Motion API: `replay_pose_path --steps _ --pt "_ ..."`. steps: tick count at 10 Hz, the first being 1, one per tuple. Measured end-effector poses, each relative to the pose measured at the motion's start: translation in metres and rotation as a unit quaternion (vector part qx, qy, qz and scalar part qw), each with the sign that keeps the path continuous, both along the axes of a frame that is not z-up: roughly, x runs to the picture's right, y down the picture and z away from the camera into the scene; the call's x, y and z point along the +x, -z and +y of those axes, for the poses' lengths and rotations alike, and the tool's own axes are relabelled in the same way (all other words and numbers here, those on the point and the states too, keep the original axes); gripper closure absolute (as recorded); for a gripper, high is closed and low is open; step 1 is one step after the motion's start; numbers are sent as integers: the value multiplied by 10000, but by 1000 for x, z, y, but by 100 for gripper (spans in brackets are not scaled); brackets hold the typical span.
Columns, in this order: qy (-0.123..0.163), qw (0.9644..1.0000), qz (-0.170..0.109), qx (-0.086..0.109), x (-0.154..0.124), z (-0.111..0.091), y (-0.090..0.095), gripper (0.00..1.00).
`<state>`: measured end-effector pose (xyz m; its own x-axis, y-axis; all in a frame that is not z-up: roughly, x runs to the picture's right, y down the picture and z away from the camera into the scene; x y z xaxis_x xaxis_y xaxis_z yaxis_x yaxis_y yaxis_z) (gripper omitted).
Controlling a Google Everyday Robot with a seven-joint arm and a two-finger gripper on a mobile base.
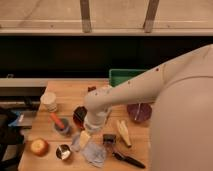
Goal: Place towel in tray
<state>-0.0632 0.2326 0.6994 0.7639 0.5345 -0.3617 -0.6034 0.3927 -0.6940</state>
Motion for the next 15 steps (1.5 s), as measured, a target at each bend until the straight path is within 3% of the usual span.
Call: replay_pose_path --steps 2,5,8,12,15 --pt "-176 9996 -113 -210 -2 14 -16 20" --pt "-266 9986 -320 -312 -24 33 -22 20" --pt "-184 9989 -354 -242 -52 47 -20 20" --pt "-123 9991 -315 -242 -53 49 -19 20" --pt "-114 9996 -99 -253 -48 52 -34 20"
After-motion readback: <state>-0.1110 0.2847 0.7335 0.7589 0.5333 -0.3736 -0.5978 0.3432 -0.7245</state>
